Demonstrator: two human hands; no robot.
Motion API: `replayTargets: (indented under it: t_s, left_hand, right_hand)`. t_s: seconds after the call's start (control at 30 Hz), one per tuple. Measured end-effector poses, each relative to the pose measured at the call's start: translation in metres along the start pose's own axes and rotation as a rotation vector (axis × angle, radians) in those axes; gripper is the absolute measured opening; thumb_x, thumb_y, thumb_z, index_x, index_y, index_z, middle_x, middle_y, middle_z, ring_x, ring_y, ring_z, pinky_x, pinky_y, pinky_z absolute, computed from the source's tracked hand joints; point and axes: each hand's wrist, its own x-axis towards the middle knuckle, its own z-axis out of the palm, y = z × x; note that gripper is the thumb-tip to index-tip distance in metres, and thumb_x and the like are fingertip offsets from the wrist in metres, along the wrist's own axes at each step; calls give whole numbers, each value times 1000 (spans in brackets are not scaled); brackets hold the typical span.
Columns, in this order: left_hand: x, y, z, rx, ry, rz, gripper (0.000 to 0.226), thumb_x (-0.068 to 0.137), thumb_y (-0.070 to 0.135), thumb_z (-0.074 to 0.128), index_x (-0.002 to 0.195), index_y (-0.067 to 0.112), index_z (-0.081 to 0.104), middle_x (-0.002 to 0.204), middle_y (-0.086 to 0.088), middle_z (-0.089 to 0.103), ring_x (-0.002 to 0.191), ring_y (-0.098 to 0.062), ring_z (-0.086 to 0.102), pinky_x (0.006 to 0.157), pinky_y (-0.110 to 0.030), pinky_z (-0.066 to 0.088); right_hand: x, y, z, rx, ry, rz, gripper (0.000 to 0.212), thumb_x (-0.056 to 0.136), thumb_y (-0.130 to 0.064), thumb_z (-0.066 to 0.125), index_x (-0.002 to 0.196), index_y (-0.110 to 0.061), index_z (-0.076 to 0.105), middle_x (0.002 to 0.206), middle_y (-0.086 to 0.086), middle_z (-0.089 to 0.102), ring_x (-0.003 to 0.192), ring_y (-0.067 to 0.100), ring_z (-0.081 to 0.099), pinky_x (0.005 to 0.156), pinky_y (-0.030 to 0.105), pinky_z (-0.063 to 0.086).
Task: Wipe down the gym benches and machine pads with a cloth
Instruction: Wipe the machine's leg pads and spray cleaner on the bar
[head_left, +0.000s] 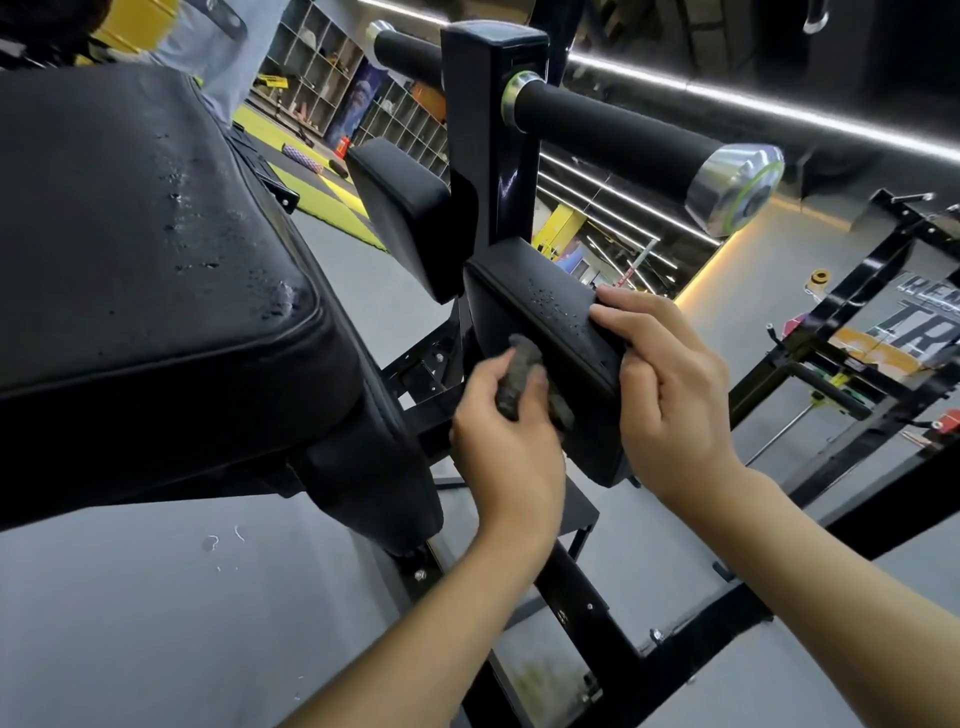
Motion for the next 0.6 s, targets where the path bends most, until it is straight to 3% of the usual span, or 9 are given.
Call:
replayTargets:
  t_s: [0.07, 0.17, 0.23, 0.37, 0.43, 0.5, 0.6]
  left_hand:
    - [-11, 4, -6, -21, -85, 17, 13, 94, 10, 65, 105, 14, 70, 89, 5, 70, 84, -12, 67, 80, -39, 58]
    - [10, -6, 0, 56, -12, -20, 11, 94, 11, 64, 102, 16, 70, 87, 7, 69, 83, -12, 64, 80, -34, 55]
    - [11, -5, 2, 50, 1, -53, 11, 95, 16, 62, 103, 18, 70, 88, 5, 70, 83, -15, 65, 79, -38, 56]
    - [-13, -1, -6, -36, -141, -97, 13, 96, 12, 64, 104, 18, 71, 82, 3, 71, 74, -14, 67, 70, -36, 60]
    - [-2, -8, -3, 30, -102, -75, 10, 93, 25, 63, 99, 27, 70, 87, 3, 72, 82, -21, 70, 78, -45, 59]
    - [10, -20, 5, 25, -65, -138, 18, 85, 39, 57, 98, 34, 68, 88, 0, 73, 83, -32, 70, 75, -55, 59]
    - [-4, -15, 0, 12, -100, -140, 15, 95, 26, 59, 103, 24, 71, 88, -5, 73, 80, -26, 71, 76, -51, 60]
  right_hand:
    - [0, 1, 1, 5, 14, -6, 44, 89, -8, 33, 115, 2, 67, 126, 11, 61, 118, 18, 56, 99, 27, 46]
    - [0, 0, 2, 2, 16, -5, 44, 89, -8, 32, 115, 2, 67, 125, 13, 61, 118, 19, 56, 100, 27, 46]
    - [-1, -1, 2, -4, 19, 4, 44, 89, -9, 32, 115, 2, 67, 126, 13, 61, 119, 19, 56, 100, 26, 45]
    - [-1, -1, 3, -4, 40, 8, 44, 88, -8, 32, 114, 2, 67, 126, 12, 61, 119, 20, 57, 101, 23, 43]
    - [-1, 0, 2, -10, 39, 12, 44, 88, -8, 33, 115, 2, 67, 126, 13, 61, 119, 20, 56, 101, 21, 42]
    - [-1, -1, 2, -17, 35, 15, 44, 88, -8, 33, 115, 1, 67, 126, 12, 61, 119, 19, 56, 101, 21, 42]
    - [-1, -2, 3, -11, 39, 19, 44, 88, -8, 33, 114, 1, 67, 125, 12, 61, 119, 19, 56, 101, 25, 44]
